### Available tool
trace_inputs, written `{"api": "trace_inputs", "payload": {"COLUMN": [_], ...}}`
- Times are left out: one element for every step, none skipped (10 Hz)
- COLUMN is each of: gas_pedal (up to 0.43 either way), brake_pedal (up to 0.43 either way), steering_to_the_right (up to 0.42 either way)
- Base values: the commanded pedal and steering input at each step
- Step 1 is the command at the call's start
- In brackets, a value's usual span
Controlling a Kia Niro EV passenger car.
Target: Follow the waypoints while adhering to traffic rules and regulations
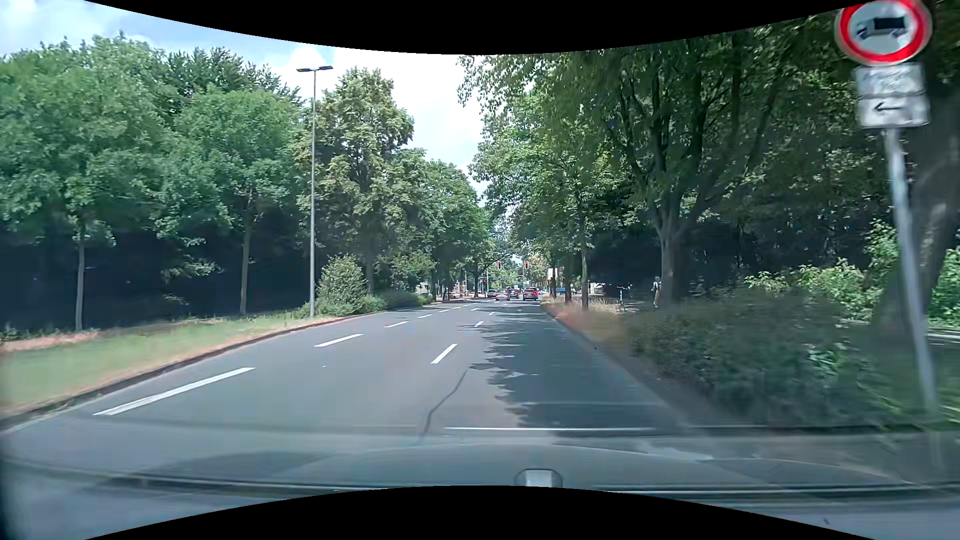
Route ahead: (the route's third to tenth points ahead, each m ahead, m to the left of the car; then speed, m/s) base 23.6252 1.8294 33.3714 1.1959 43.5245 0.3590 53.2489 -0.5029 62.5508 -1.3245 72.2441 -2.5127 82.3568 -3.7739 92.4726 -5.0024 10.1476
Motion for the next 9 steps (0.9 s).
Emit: {"api": "trace_inputs", "payload": {"gas_pedal": [0.098, 0.098, 0.098, 0.098, 0.098, 0.098, 0.110, 0.110, 0.110], "brake_pedal": [0.018, 0.018, 0.018, 0.018, 0.018, 0.018, 0.018, 0.018, 0.018], "steering_to_the_right": [0.006, 0.007, 0.007, 0.007, 0.007, 0.007, 0.007, 0.007, 0.008]}}
